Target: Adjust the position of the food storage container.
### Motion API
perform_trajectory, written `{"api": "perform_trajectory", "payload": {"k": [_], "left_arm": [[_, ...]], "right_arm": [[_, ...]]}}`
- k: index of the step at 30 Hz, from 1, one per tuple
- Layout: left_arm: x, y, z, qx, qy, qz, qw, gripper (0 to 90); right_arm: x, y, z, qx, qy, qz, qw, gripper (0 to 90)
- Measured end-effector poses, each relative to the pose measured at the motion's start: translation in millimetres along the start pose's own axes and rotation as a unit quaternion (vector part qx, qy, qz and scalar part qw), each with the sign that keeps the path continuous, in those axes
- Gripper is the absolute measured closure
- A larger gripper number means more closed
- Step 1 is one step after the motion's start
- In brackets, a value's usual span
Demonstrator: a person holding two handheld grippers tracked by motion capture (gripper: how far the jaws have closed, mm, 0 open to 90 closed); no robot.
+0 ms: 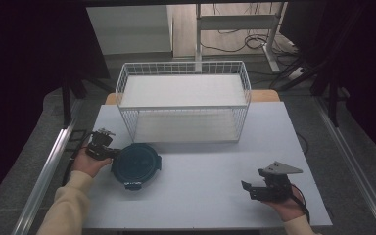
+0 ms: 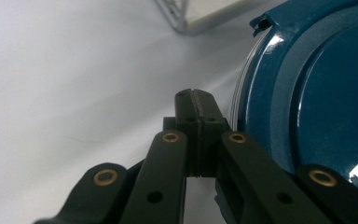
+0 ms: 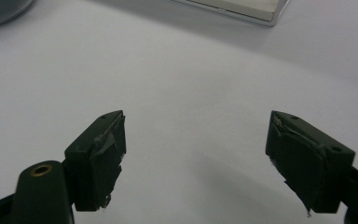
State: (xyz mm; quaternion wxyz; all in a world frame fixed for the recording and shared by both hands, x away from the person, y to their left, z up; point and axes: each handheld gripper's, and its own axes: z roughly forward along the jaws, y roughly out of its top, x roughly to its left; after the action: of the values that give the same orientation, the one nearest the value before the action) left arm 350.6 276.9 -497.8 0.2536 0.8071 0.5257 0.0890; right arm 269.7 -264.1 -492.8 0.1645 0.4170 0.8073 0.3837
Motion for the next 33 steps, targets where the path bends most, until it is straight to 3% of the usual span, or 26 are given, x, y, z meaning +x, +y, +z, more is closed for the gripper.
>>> {"api": "perform_trajectory", "payload": {"k": [7, 16, 26, 33], "left_arm": [[-13.8, 1.0, 2.9, 0.003, -0.01, 0.016, 0.9998, 90.0], [-29.4, 0.7, 5.4, 0.0, -0.03, 0.022, 0.9993, 90.0], [-51.8, 2.4, 8.7, 0.005, -0.04, 0.046, 0.9981, 90.0], [-61.0, 0.9, 11.3, -0.002, -0.051, 0.048, 0.9975, 90.0]], "right_arm": [[0.4, 0.0, 0.3, 0.001, 0.0, -0.001, 1.0, 20.0], [0.8, 0.1, 0.1, 0.001, -0.002, -0.001, 1.0, 20.0], [0.8, 0.0, 0.6, 0.002, -0.002, -0.002, 1.0, 20.0], [0.8, 0.0, 0.1, 0.001, -0.003, -0.003, 1.0, 20.0]]}}
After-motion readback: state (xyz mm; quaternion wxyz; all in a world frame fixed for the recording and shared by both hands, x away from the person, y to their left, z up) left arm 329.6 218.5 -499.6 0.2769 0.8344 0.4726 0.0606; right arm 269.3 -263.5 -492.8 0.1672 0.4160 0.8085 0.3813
